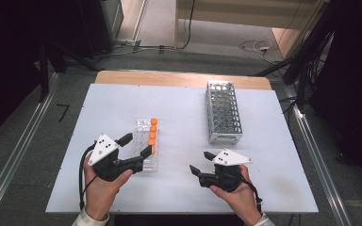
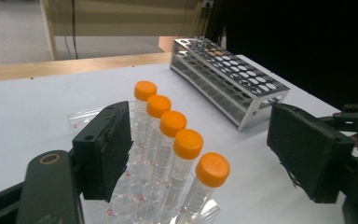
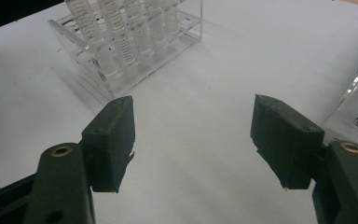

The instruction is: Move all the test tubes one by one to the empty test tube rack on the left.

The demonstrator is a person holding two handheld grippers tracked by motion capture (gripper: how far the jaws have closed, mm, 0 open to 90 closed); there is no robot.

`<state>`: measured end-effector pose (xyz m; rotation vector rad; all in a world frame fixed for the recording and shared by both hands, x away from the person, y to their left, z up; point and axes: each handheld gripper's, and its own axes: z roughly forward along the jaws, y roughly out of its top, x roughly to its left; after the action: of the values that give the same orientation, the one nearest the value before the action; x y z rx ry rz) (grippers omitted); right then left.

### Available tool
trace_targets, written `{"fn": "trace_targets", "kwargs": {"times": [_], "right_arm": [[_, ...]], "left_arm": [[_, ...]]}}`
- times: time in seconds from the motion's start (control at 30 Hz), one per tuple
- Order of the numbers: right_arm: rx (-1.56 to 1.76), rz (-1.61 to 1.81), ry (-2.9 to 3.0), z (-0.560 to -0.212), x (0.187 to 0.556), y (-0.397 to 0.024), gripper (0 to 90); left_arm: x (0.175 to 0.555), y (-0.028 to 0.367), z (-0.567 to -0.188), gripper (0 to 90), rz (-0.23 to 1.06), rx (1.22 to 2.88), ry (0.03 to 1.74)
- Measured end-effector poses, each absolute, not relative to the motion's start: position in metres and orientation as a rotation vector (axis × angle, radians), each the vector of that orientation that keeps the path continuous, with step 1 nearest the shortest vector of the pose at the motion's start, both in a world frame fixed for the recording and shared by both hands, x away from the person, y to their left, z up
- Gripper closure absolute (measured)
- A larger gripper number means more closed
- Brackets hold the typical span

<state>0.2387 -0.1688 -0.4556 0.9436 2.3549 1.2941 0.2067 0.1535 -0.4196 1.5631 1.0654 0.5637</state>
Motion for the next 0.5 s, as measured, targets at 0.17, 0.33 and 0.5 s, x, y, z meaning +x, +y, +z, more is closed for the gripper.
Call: {"fn": "trace_targets", "kwargs": {"times": [0.17, 0.33, 0.5], "right_arm": [[0.947, 1.294, 2.348, -0.4548, 0.2386, -0.1709, 29.0], [0.954, 1.292, 2.341, -0.4545, 0.2393, -0.1744, 29.0], [0.966, 1.291, 2.331, -0.4539, 0.2394, -0.178, 29.0]], "left_arm": [[0.2064, 0.1573, -0.4224, 20.5, 0.576, 1.559, 1.085], [0.2056, 0.1603, -0.4244, 20.0, 0.582, 1.562, 1.093], [0.2041, 0.1629, -0.4273, 19.9, 0.583, 1.564, 1.107]]}}
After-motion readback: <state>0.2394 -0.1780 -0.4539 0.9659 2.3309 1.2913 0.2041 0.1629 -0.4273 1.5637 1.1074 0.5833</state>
